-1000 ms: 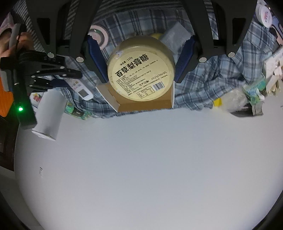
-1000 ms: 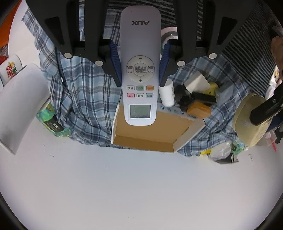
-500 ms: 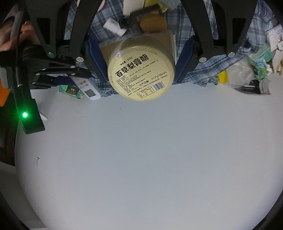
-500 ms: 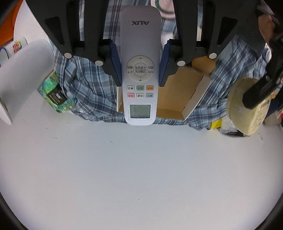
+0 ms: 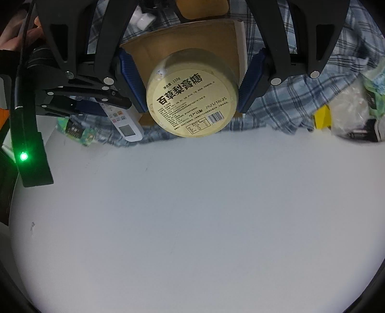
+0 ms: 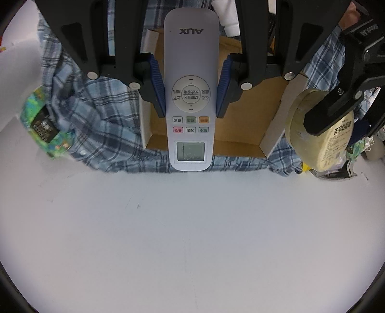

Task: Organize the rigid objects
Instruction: 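Lower the tin and remote into the box and open both grippers, then lift both grippers up out of the box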

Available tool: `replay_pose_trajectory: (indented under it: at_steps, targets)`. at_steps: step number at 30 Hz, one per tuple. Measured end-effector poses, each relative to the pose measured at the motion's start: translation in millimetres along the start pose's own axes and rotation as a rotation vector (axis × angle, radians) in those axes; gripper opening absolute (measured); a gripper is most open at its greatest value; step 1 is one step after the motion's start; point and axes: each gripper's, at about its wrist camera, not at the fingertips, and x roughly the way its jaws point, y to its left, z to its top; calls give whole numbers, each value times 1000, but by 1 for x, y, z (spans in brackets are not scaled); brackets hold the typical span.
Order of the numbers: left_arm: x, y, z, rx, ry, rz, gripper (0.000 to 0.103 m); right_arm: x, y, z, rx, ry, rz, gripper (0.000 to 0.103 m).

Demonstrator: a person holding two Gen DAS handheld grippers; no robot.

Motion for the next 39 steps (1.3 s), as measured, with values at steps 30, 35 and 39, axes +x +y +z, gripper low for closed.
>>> replay_pose_trajectory:
  at_steps: [30, 35, 39]
  targets:
    - [50, 37, -40, -65, 175, 16, 86, 68, -19, -23, 15, 93, -15, 46]
    - [35, 35, -33, -61, 146, 23, 86, 51, -23, -20, 14, 72, -18, 46]
    - [9, 32, -24, -38, 113, 26, 86, 33, -20, -17, 8, 55, -12, 46]
